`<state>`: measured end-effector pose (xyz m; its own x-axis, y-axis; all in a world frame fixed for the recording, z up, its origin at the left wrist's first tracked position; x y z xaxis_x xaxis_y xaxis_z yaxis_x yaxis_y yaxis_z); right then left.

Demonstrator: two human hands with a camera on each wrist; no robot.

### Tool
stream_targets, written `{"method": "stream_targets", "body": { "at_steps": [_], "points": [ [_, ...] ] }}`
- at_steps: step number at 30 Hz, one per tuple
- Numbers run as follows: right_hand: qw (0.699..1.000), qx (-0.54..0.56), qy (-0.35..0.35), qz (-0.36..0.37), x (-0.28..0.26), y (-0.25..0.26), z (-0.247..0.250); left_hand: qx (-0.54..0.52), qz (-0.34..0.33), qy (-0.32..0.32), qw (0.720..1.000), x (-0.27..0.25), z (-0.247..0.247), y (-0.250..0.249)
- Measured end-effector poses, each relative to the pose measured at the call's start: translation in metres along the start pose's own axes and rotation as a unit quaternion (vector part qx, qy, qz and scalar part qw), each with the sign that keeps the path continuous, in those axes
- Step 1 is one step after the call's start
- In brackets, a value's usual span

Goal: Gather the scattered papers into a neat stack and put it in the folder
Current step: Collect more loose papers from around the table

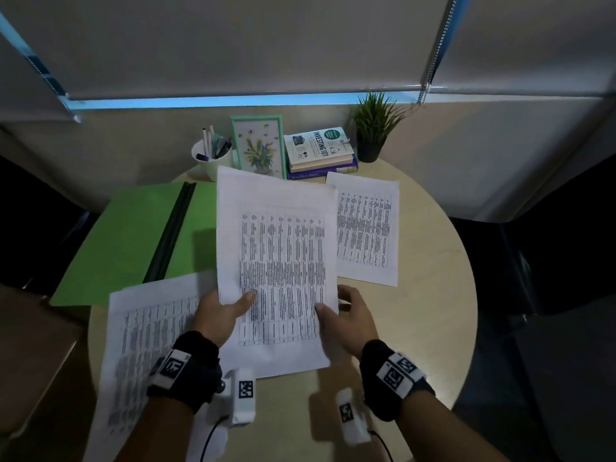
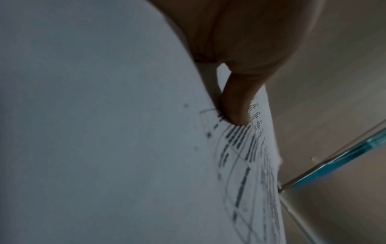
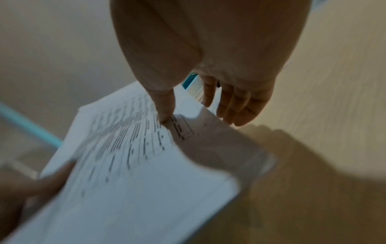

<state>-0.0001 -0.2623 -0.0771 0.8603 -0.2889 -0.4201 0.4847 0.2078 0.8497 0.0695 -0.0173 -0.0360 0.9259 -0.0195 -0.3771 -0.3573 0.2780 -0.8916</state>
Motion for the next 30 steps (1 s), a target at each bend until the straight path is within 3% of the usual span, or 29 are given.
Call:
{"method": "stream_targets", "body": {
  "at_steps": [3,5,7,11,15,21,30],
  "points": [
    [0.981,0.175,0.07,-0.045,-0.007,0.021,-0.014,-0.049,-0.031,0.013,0.998,-0.012,0.015,-0.013],
    [0.969,0.222,0.109,-0.03,-0.012,0.042,-0.02,-0.083,-0.045,0.013,0.995,-0.017,0.026,-0.019],
    [0.972,0.201,0.117,0.011,-0.02,0.066,-0.025,-0.1,-0.054,0.002,0.994,-0.022,0.04,-0.022],
    [0.988,0.11,0.064,0.088,-0.036,0.103,-0.039,-0.101,-0.074,-0.01,0.992,-0.027,0.073,-0.019],
    [0.991,0.038,0.036,0.12,-0.057,0.109,-0.068,-0.064,-0.126,-0.053,0.989,-0.039,0.108,-0.021],
    [0.983,0.065,0.051,0.165,-0.089,0.126,-0.11,-0.071,-0.151,-0.113,0.979,-0.054,0.165,-0.017],
    [0.98,0.074,0.066,0.174,-0.094,0.128,-0.182,-0.076,-0.143,-0.122,0.979,-0.069,0.221,0.016]
  ]
}}
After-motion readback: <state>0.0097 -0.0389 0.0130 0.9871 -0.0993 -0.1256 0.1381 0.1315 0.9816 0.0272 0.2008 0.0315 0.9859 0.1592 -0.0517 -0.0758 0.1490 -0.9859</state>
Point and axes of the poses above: each hand's wrist, its own x-axis towards the middle knuckle, its own z-axis out of the back of the hand, y = z × x, the point moved 5 cm from there along x, towards the middle knuckle, and after that the axes turned 1 degree about -x, right-handed, at the moved point
